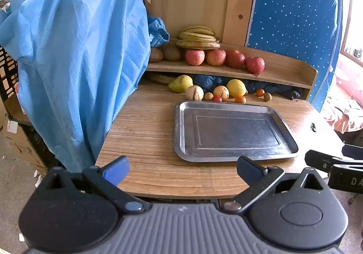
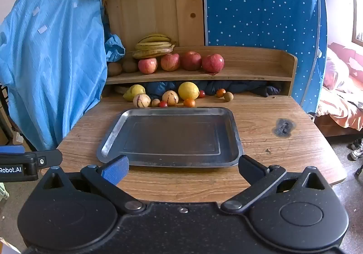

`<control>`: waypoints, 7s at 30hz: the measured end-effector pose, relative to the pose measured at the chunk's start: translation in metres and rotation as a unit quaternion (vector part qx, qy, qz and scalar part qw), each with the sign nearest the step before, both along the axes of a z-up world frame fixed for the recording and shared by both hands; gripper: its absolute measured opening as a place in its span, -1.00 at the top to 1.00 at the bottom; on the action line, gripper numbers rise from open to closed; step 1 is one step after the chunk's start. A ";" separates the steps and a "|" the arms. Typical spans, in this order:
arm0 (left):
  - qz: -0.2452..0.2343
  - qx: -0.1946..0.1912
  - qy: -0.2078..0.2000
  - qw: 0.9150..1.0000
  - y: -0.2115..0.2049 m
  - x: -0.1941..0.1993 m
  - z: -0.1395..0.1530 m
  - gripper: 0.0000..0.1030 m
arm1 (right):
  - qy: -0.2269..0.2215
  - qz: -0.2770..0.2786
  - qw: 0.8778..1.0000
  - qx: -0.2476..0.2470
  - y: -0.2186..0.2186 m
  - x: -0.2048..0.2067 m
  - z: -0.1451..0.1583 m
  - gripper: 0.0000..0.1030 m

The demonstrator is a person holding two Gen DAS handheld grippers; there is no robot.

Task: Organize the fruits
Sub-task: 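Move both tools toward the fruit shelf behind the steel tray, then reach the left tool to the green pear while the right tool reaches the pepino, then grasp the green pear with the left tool while the right tool grasps the pepino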

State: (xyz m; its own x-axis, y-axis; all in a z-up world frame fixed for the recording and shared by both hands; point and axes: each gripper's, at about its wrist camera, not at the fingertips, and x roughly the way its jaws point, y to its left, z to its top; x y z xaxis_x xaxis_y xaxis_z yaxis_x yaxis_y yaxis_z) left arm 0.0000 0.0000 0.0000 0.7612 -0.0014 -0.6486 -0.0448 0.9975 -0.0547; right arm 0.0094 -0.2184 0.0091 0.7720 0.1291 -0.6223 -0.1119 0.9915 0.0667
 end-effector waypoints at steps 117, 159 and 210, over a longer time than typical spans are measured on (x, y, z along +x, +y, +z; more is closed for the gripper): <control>0.095 -0.004 0.131 0.987 -0.025 0.217 -0.039 -0.99 | 0.087 0.159 0.983 0.008 -0.044 0.198 -0.044 -0.99; -0.074 -0.040 0.170 0.982 0.053 0.395 -0.092 -0.99 | 0.088 0.186 0.976 -0.066 0.138 0.317 -0.093 -0.81; -0.067 -0.071 0.186 0.978 0.051 0.389 -0.107 -0.47 | 0.083 0.204 0.967 -0.128 0.171 0.326 -0.099 -0.04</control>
